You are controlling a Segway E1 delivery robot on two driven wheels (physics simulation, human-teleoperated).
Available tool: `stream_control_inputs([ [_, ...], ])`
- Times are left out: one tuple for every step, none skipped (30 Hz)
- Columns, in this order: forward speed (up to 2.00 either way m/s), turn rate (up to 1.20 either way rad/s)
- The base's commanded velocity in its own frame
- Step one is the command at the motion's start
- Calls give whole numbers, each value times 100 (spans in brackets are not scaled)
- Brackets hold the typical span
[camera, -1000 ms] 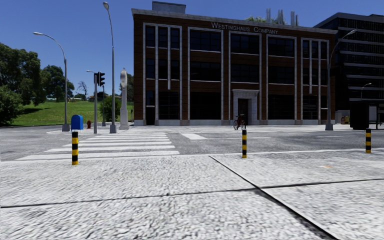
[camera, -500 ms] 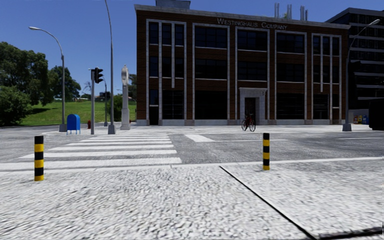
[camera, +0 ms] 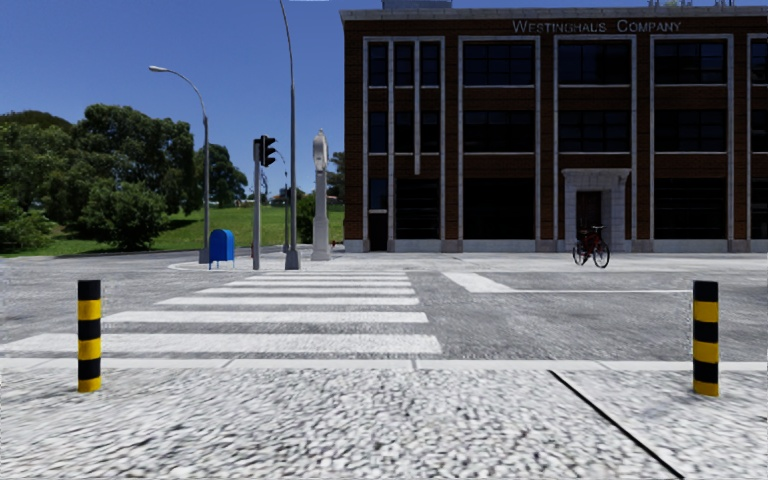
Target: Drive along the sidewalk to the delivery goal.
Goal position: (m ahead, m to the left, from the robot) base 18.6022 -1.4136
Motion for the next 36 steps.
stream_control_inputs([
  [180, 52],
  [180, 52],
  [185, 52],
  [186, 52],
  [186, 52],
  [189, 52],
  [193, 52],
  [200, 51],
  [200, 51],
  [200, 0],
  [200, 0],
  [200, 0],
  [200, 0],
  [200, 0],
  [200, 0],
  [200, 0],
  [200, 0],
  [200, 0],
  [200, 0],
  [200, 0],
  [200, 0],
  [200, 0],
  [200, 0],
  [200, 0],
  [200, 0],
  [200, 0],
  [200, 0],
  [200, 0],
  [200, 0],
  [200, 0],
  [200, 0],
  [200, 0],
  [200, 0],
  [200, 0],
  [200, 0],
  [200, 0],
])
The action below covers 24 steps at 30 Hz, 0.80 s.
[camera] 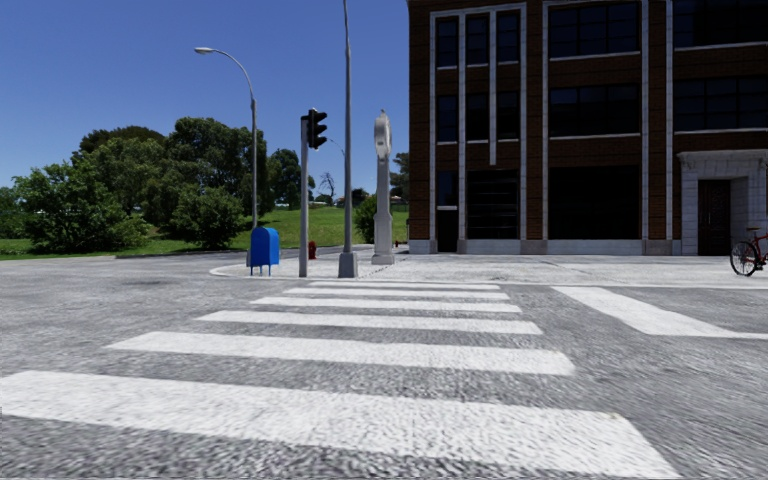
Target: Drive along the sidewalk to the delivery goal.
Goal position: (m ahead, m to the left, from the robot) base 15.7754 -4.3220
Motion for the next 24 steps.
stream_control_inputs([
  [200, 0],
  [200, 0],
  [200, -14],
  [200, -14],
  [200, -31],
  [200, -36],
  [200, -36],
  [200, -37],
  [200, -37],
  [200, -35],
  [200, -35],
  [200, 0],
  [200, 0],
  [200, 0],
  [200, 0],
  [200, 0],
  [200, 0],
  [200, 0],
  [200, 0],
  [200, 0],
  [200, -2],
  [200, -6],
  [200, -6],
  [200, -7],
])
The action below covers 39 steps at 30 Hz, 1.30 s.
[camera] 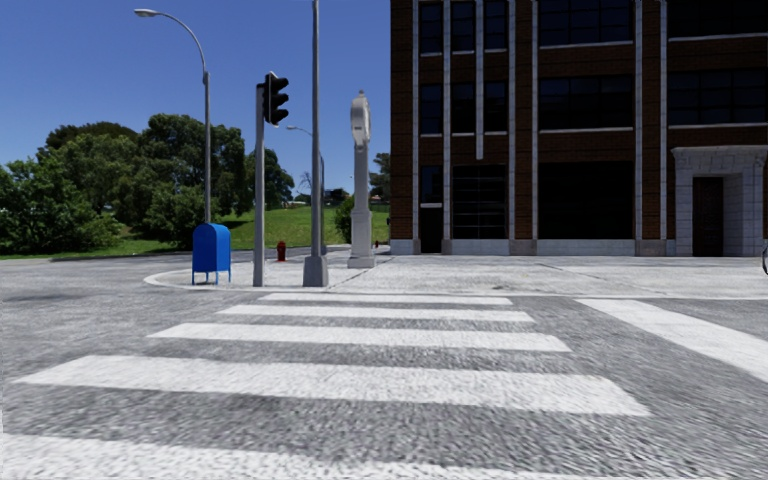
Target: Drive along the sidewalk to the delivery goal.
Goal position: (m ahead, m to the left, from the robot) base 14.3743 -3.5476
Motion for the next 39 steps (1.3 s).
stream_control_inputs([
  [200, -7],
  [200, -7],
  [200, -7],
  [200, -7],
  [200, -7],
  [200, -5],
  [200, -5],
  [200, 0],
  [200, 0],
  [200, 0],
  [200, 0],
  [200, 0],
  [200, 0],
  [200, 0],
  [200, 0],
  [200, -3],
  [200, -9],
  [200, -9],
  [200, -15],
  [200, -18],
  [200, -20],
  [200, -20],
  [200, -21],
  [200, -22],
  [200, -22],
  [200, -22],
  [200, -22],
  [200, -22],
  [200, -22],
  [200, -23],
  [200, -23],
  [200, -23],
  [200, -23],
  [200, -23],
  [200, -23],
  [200, -23],
  [200, -23],
  [200, -26],
  [200, -26],
])
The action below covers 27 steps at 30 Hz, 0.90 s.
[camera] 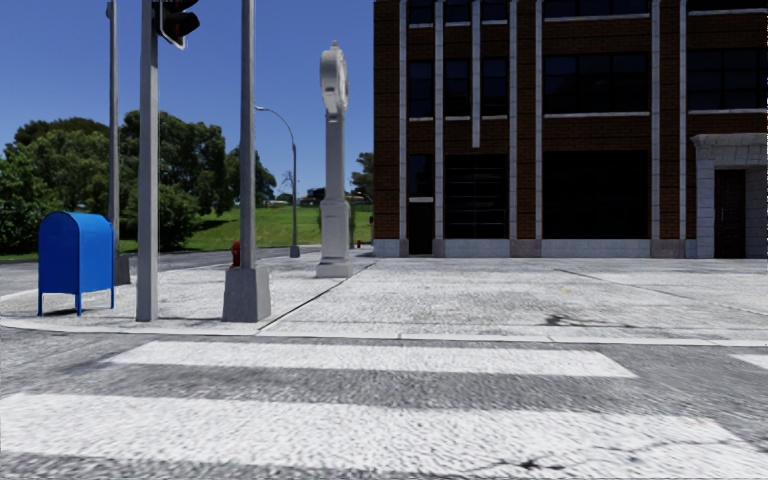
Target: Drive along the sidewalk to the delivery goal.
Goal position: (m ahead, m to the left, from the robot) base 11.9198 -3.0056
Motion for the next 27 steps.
stream_control_inputs([
  [200, -33],
  [200, -39],
  [200, -39],
  [200, -41],
  [200, -41],
  [200, -42],
  [200, -42],
  [200, -44],
  [200, -48],
  [200, -49],
  [200, -49],
  [200, -51],
  [200, -52],
  [200, -52],
  [200, -52],
  [200, -52],
  [200, -52],
  [200, -52],
  [200, -52],
  [200, -52],
  [200, -52],
  [200, -52],
  [200, -52],
  [200, -52],
  [200, -52],
  [200, -52],
  [200, -52],
])
